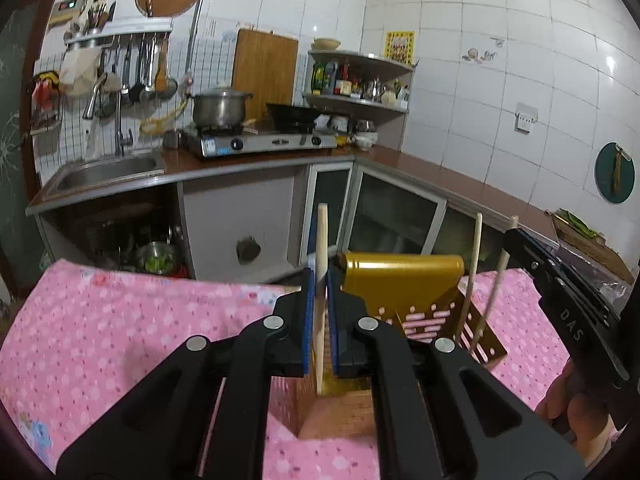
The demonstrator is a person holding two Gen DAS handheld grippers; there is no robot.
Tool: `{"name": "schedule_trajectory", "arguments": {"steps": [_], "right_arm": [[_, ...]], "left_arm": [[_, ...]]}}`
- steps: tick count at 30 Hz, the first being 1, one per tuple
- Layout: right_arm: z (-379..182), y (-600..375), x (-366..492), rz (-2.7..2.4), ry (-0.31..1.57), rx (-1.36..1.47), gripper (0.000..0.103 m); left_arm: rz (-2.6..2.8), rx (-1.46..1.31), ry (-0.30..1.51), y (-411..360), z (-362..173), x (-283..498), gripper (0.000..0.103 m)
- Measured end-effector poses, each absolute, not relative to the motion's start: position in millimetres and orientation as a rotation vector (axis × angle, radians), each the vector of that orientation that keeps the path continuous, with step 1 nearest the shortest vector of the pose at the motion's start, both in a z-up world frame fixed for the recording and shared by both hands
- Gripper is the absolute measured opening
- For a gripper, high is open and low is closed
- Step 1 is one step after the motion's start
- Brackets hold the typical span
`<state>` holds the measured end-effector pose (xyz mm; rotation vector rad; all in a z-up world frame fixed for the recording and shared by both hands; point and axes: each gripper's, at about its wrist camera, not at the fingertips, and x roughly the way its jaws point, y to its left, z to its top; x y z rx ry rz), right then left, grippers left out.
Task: Organize utensils
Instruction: 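Lower the chopstick into the yellow holder with the left tool while the right tool lowers its chopstick, then open both tools and withdraw them back to the chopsticks on the table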
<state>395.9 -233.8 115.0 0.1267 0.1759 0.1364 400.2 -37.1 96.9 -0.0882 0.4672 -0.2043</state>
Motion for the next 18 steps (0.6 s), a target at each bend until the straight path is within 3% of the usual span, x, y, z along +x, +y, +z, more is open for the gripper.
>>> {"name": "schedule_trajectory", "arguments": {"steps": [3,5,9,11,13,18], "right_arm": [[118.4,-235.1,389.2,0.144,0.213,0.117,0.007],[121.9,-237.1,382.7,0.142,0.239,0.110,0.007],[124.3,-245.6,362.0,0.119,0.275,0.114,0.007],[120.5,-252.6,348.5,0.107,0.315,0.124,0.007],[113.3,-260.2,334.8,0.091,0.358,0.139,0.007],[87.5,-277.0,303.6,0.070,0.476,0.162,0.007]], "left_arm": [[-0.205,-0.100,0.485,-34.4,101.5,390.8,0.024],[-0.190,-0.095,0.486,-31.4,107.4,381.0,0.043],[-0.196,-0.106,0.517,-24.1,113.3,360.5,0.056],[-0.186,-0.109,0.532,-18.3,111.1,348.6,0.073],[-0.177,-0.107,0.550,-13.7,105.6,335.1,0.083],[-0.162,-0.095,0.614,-3.8,81.5,298.7,0.094]]}}
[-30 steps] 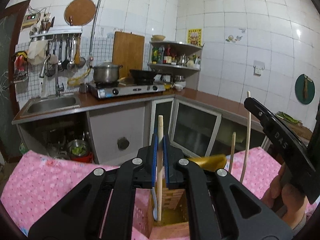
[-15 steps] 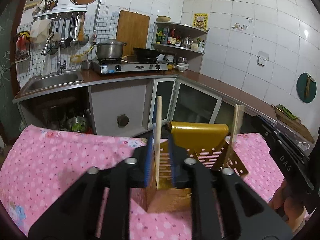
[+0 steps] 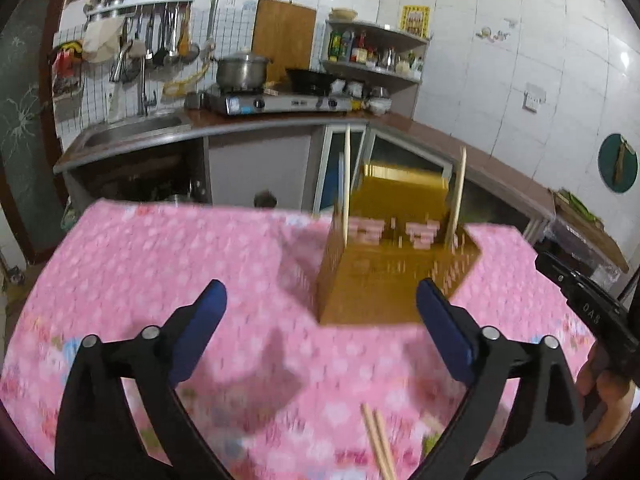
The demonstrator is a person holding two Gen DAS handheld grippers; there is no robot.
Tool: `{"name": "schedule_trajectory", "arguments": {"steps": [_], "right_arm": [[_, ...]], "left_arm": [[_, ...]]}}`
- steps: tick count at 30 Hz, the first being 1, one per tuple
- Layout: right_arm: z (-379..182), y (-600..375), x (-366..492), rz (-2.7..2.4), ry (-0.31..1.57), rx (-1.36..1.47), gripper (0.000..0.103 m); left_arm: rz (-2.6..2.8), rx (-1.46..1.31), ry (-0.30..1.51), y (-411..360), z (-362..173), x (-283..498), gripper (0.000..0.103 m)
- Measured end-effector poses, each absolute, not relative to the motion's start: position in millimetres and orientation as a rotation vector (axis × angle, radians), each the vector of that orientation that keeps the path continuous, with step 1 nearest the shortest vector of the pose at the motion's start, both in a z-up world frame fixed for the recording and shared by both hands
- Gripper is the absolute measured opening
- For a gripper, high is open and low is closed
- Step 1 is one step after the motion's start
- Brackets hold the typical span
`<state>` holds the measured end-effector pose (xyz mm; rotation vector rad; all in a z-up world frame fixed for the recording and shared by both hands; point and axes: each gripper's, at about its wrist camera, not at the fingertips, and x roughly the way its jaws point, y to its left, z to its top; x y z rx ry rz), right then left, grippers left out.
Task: Organize utensils
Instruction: 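Open both tools and withdraw them back to the chopsticks on the table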
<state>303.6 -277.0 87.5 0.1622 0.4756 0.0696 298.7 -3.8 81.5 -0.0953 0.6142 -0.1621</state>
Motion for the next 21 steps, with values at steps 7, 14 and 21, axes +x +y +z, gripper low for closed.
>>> {"name": "schedule_trajectory", "arguments": {"steps": [7,14,21], "right_arm": [[42.0,-277.1,260.8,0.076,0.634,0.131,0.045],[16.0,-276.3,230.8,0.009,0.683,0.118,0.080],[12.9,-282.3,226.9,-0.075,0.710,0.133,0.080]], "left_arm": [[-0.177,-0.125,0.783,3.6,32.9,267.9,0.098],[-0.168,-0.115,0.833,3.4,7.3,252.6,0.098],[-0.130,-0.124,0.810,2.3,11.2,241.9,0.098]]}}
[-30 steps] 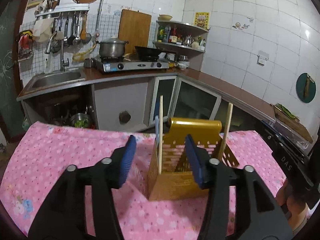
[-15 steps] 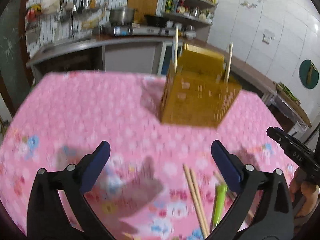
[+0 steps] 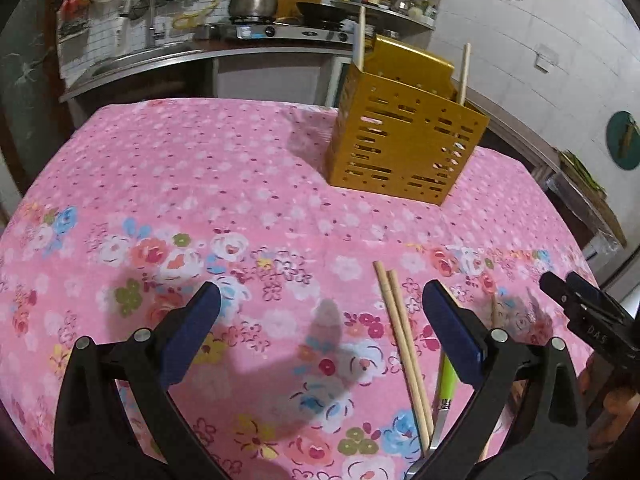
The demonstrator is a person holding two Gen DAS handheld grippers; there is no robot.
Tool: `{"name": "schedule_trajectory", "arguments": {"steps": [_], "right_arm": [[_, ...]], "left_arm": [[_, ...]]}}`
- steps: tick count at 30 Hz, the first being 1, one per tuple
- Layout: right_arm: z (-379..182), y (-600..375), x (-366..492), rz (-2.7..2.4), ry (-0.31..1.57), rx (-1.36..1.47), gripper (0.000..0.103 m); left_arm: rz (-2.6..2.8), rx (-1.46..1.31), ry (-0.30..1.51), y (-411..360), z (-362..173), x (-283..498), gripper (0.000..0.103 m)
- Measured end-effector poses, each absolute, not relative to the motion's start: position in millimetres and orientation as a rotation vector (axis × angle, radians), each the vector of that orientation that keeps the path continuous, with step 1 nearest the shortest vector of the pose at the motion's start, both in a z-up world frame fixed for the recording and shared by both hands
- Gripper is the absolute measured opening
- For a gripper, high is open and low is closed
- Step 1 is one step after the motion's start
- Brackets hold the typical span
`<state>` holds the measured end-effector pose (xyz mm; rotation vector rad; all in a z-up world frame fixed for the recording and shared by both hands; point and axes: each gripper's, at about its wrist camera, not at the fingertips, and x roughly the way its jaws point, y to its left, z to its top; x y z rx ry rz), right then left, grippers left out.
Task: Organize utensils
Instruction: 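Open both tools and withdraw them back to the chopsticks on the table, then grasp a chopstick with the left tool while the right tool grasps another chopstick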
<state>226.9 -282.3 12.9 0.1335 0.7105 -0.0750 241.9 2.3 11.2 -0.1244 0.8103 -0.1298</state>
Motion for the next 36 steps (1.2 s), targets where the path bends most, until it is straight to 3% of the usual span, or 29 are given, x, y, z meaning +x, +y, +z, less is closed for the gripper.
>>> {"name": "schedule_trajectory", "arguments": {"steps": [19,20,22,23,27,31,33,36], "right_arm": [[-13.2,-256.3,233.8,0.006,0.917,0.166,0.077],[-15.3,-255.2,235.5,0.002,0.929,0.164,0.074],[-19.0,-250.8,239.0,0.006,0.953,0.167,0.056],[-20.5,-249.6,240.4,0.013,0.962,0.166,0.052],[-23.2,-241.0,245.5,0.015,0.984,0.144,0.044],[-22.2,-229.8,248.6,0.046,0.993,0.097,0.018],[-21.5,-226.3,250.4,0.072,0.997,0.082,0.012],[-21.4,-229.6,253.2,0.081,0.991,0.075,0.012]], "left_arm": [[-0.158,-0.064,0.953,-15.4,-14.7,244.7,0.098],[-0.160,-0.072,0.954,-16.6,-15.9,244.6,0.098],[-0.157,-0.075,0.959,-20.2,-18.6,244.9,0.097],[-0.156,-0.074,0.958,-22.4,-19.5,245.2,0.097],[-0.173,-0.054,0.959,-32.7,-22.5,247.3,0.090],[-0.206,-0.064,1.004,-42.1,-29.9,255.2,0.072],[-0.211,-0.061,1.023,-45.8,-33.4,258.9,0.065],[-0.210,-0.047,1.019,-48.3,-34.0,262.2,0.059]]}}
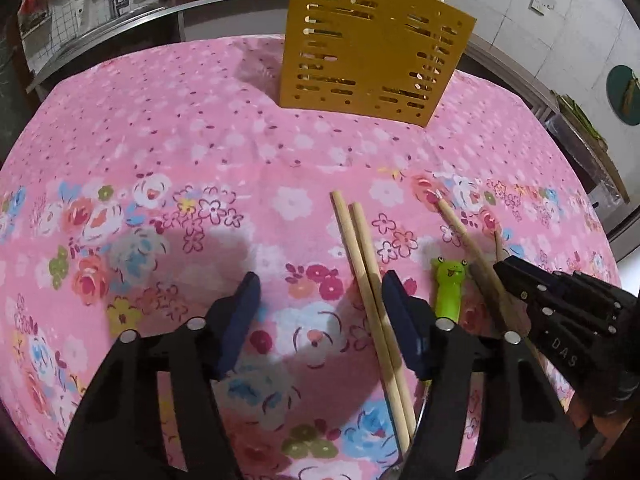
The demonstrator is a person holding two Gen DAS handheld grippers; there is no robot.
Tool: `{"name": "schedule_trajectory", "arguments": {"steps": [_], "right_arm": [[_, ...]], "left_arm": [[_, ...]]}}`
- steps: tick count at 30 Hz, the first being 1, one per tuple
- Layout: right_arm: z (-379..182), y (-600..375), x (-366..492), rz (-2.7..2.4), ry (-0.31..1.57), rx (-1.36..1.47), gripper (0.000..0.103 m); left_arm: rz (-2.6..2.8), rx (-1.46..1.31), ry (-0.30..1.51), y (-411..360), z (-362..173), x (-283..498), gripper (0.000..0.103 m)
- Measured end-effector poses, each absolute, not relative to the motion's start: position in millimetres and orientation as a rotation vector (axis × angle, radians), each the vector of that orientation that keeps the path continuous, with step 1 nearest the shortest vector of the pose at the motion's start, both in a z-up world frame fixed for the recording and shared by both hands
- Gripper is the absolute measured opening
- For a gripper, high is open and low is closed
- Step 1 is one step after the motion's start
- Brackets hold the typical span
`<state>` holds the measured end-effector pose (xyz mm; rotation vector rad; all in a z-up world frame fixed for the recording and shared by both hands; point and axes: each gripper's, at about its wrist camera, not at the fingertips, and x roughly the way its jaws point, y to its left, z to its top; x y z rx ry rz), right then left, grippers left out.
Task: Organize utensils
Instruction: 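Grasp a chopstick with the left tool while the right tool grasps another chopstick, then lift the chopstick with the left tool while the right tool carries its chopstick toward the holder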
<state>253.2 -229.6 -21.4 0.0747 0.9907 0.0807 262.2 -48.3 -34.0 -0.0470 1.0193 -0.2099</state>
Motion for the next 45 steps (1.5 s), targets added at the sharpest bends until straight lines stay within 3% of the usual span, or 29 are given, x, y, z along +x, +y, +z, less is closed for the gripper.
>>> {"name": "schedule_trajectory", "arguments": {"steps": [5,13,19,33,45], "right_arm": [[-19.3,-246.5,265.5,0.077,1.000,0.097,0.011],[-21.0,-271.4,281.5,0.058,1.028,0.174,0.011],[-22.9,-271.8,292.0,0.047,1.038,0.194,0.011],[2.2,-285.8,283.9,0.049,0.920,0.219,0.007],[51.9,-287.1,251.3,0.057,0.686,0.218,0.006]], "left_arm": [[-0.228,-0.063,1.036,-48.0,-34.6,273.1,0.040],[-0.257,-0.063,1.067,-54.2,-34.3,292.7,0.025],[-0.302,-0.067,1.088,-61.2,-37.0,303.3,0.007],[-0.290,-0.108,1.005,-43.8,-10.9,301.7,0.006],[-0.308,-0.124,0.855,-28.2,34.3,282.9,0.006]]}}
